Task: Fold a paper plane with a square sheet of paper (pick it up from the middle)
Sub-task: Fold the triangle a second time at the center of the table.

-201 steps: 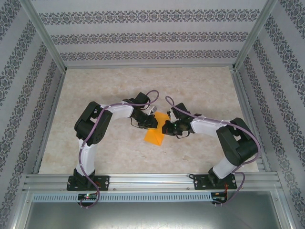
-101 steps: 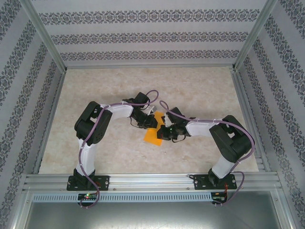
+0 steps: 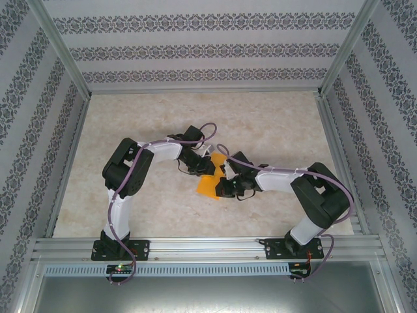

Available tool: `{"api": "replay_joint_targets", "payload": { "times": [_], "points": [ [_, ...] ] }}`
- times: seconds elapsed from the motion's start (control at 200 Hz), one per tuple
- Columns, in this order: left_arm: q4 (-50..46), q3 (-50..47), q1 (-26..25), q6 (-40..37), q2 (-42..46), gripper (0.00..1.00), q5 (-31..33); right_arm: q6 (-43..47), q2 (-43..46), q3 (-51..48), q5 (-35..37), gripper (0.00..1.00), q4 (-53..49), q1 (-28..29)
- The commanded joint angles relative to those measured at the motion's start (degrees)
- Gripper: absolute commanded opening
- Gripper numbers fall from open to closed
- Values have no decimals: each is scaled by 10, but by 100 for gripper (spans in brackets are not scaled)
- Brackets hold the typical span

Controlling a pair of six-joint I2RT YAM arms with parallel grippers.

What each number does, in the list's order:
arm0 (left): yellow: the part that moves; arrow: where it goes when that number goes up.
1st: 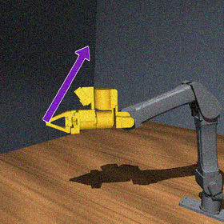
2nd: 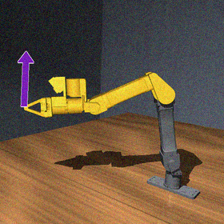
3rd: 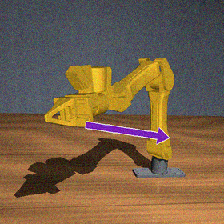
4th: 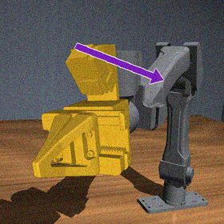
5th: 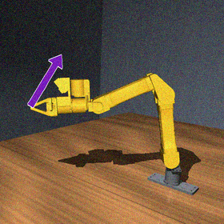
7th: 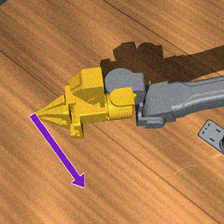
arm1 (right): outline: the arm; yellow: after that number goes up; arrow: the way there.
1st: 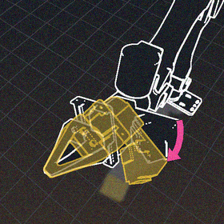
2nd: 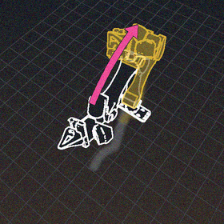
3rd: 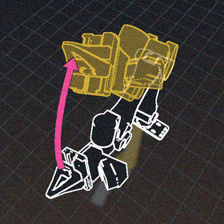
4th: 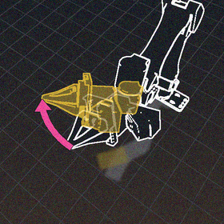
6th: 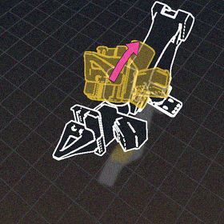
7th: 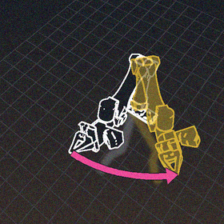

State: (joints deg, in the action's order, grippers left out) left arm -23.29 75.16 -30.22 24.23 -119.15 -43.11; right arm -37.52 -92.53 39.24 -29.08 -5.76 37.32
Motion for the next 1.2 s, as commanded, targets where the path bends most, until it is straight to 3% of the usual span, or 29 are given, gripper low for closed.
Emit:
{"api": "replay_joint_targets", "payload": {
  "times": [0.0, 0.31, 0.56, 0.959, 1.194],
  "points": [
    [-53, -4, 14, -19, -31, 19, 47, 4, 10, -24, 5, 3, -43, 14],
    [-55, 3, 14, -16, -26, 19, 32, -10, 61, -33, 10, 3, -54, 27],
    [-46, 7, 13, -3, -5, 20, 5, -33, 112, -31, 14, 9, 5, -45],
    [-50, 24, 14, 7, 60, 23, -15, 24, 40, 38, -11, 27, 9, -114],
    [-66, 29, 15, 0, 74, 26, -5, 36, 15, 65, -43, 32, 20, -117]
  ]
}}
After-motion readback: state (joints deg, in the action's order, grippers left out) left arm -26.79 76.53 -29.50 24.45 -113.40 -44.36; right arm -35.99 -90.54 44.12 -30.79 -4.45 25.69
